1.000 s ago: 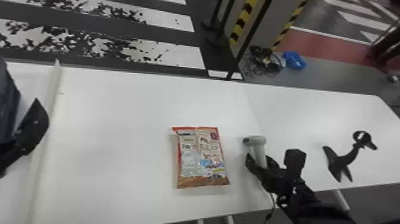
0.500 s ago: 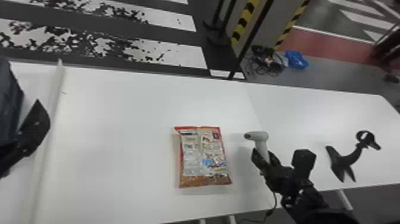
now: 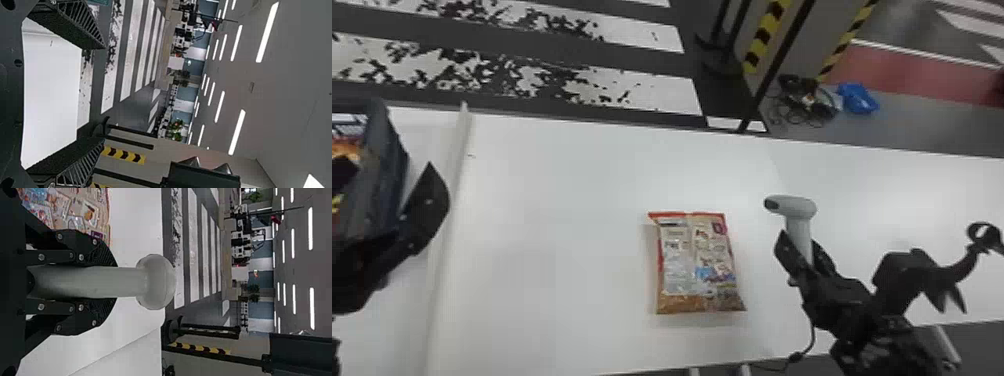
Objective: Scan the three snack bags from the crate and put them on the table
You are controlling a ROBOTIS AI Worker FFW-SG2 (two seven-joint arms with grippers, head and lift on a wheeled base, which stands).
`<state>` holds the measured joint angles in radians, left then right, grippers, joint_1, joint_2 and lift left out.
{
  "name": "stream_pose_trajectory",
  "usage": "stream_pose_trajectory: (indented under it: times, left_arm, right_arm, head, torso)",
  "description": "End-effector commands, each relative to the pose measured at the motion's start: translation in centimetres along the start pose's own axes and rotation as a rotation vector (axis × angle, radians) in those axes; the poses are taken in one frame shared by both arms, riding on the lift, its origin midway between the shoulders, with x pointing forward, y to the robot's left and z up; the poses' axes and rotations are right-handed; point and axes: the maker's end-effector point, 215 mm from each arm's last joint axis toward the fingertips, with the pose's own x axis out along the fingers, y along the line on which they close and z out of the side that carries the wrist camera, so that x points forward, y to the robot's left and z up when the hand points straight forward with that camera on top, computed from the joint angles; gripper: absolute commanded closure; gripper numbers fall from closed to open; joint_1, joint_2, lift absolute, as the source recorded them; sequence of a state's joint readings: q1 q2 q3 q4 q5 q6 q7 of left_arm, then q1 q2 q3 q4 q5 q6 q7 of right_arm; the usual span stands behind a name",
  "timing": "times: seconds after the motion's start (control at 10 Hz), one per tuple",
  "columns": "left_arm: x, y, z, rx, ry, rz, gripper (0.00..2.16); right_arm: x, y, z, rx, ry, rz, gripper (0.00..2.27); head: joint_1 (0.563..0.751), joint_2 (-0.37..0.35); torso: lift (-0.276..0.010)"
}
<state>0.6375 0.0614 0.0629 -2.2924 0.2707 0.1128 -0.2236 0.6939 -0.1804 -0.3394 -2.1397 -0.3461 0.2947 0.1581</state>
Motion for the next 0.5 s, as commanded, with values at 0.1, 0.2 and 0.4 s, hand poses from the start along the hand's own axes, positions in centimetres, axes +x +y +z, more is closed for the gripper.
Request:
stream_pose_trajectory:
  times: [0.1, 0.2, 0.4]
  left_arm:
    - [0.0, -0.1, 0.1, -0.002, -0.002, -0.003, 0.04]
    - [-0.1, -0.2, 0.2, -0.005, -0.003, -0.005, 0.04]
    - [-0.3, -0.2, 0.0, -0.007, 0.001, -0.006, 0.04]
  right_arm:
    - [-0.6, 4.9, -0.6, 0.092, 0.050, 0.079, 2.19]
    - [-0.5, 7.2, -1.1, 0.113, 0.072, 0.109, 2.19]
    - [0.5, 11.3, -1.6, 0.119, 0.092, 0.138, 2.19]
  head:
    - [0.695, -0.236]
    - [0.695, -0.208]
    - [0.695, -0.141]
  torso:
    - [-0.094]
    - [-0.094]
    - [-0.094]
